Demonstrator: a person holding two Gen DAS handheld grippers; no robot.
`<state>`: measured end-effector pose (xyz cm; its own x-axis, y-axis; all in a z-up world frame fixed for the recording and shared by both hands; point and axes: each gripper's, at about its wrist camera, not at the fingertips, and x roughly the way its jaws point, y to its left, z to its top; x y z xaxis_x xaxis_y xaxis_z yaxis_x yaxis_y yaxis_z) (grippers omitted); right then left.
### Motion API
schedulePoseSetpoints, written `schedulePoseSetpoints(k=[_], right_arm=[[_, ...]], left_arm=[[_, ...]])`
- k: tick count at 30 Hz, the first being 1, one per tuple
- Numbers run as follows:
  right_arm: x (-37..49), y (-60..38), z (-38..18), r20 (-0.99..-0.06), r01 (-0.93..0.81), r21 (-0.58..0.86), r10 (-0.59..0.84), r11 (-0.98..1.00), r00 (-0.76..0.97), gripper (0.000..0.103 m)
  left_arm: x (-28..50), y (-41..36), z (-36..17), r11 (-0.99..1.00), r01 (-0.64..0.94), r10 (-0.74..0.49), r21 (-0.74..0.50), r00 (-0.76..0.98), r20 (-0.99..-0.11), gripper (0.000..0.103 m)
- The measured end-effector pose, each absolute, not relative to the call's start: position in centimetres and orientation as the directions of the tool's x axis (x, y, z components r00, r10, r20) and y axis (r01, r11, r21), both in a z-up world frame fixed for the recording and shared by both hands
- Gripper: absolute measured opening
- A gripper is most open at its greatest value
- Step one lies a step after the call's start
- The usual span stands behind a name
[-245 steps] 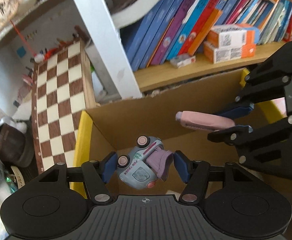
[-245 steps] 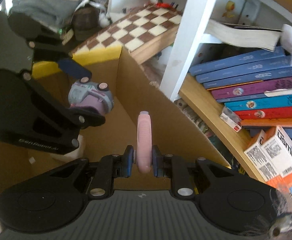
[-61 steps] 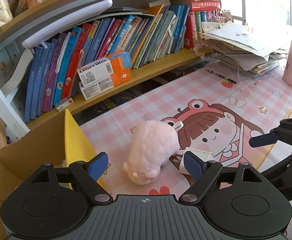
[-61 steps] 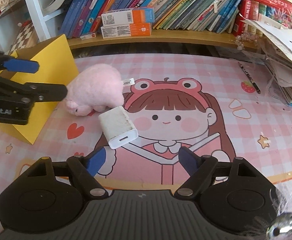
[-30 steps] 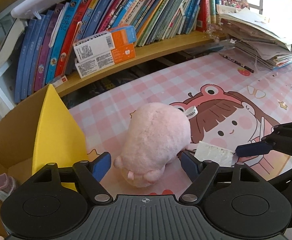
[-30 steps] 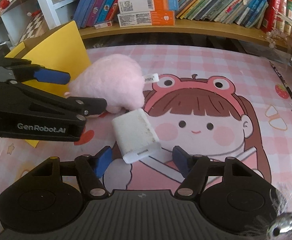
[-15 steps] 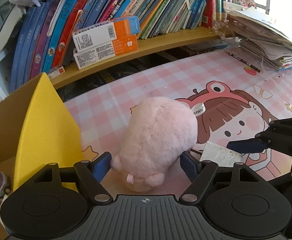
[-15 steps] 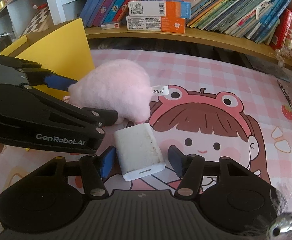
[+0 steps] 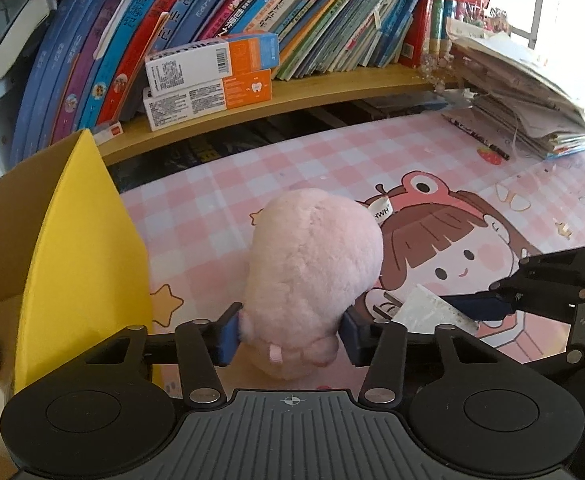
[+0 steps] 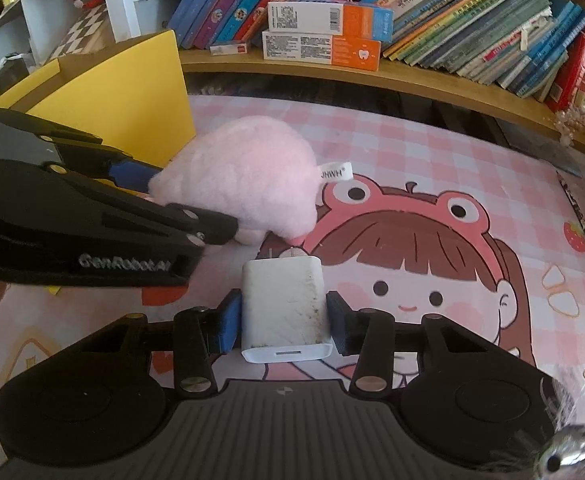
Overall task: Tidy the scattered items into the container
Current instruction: 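Grasp the pink plush pig with left tool while right tool grasps the white charger block, then carry the plush pig with left tool while right tool carries the charger block over the box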
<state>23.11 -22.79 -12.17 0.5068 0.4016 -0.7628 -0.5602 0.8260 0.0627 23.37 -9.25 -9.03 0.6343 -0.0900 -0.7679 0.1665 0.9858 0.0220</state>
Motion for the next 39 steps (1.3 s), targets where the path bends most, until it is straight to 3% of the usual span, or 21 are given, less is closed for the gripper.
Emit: schedulePoseSetpoints(k=[19, 39], right_arm=[[19.6, -25.9, -9.9, -0.771, -0.485, 0.099, 0.375, 0.869, 0.514, 0.042], [15.1, -25.2, -4.7, -0.699, -0.533, 0.039, 0.405, 0.845, 0.59, 0.042]], left_arm=[[18.7, -9.4, -4.2, 0.975, 0.216, -0.182, -0.041, 0.687, -0.703, 0.043], [10.0, -4.3, 1.1, 0.993, 0.103, -0.118, -0.06, 0.781, -0.613, 0.043]])
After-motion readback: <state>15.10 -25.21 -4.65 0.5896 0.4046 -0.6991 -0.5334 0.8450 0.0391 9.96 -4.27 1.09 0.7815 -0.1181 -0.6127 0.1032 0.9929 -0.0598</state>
